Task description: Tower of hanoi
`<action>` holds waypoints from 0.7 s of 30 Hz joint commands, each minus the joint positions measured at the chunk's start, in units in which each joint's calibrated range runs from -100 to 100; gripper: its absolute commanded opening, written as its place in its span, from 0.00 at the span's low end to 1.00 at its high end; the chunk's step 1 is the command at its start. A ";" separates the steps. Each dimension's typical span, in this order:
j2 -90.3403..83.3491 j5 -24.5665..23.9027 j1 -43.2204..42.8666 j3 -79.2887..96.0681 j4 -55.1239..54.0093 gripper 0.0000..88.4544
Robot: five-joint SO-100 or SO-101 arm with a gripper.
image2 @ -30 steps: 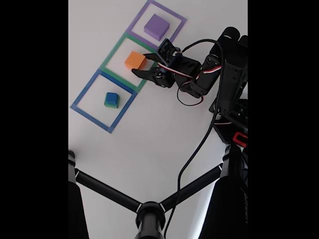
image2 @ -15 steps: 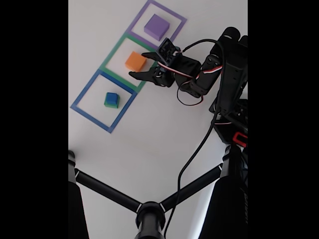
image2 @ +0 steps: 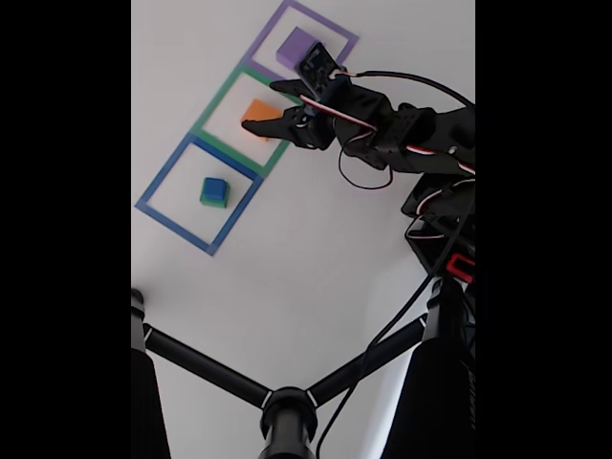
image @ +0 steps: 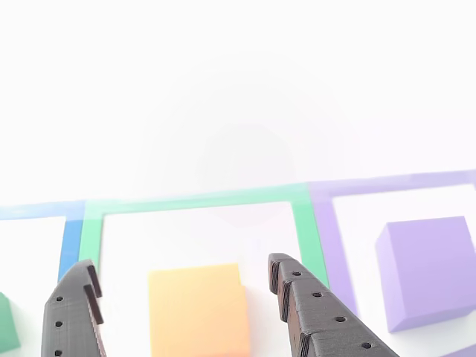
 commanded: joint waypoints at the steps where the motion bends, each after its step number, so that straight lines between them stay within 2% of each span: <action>1: -14.19 0.59 -0.63 -6.39 20.50 0.11; 6: -21.06 0.59 -1.97 -18.21 44.23 0.02; 13: -23.56 0.59 -6.19 -45.12 81.88 0.02; 17: -23.32 0.59 -10.03 -57.76 96.05 0.02; 21: -23.00 0.59 -14.34 -66.30 104.63 0.02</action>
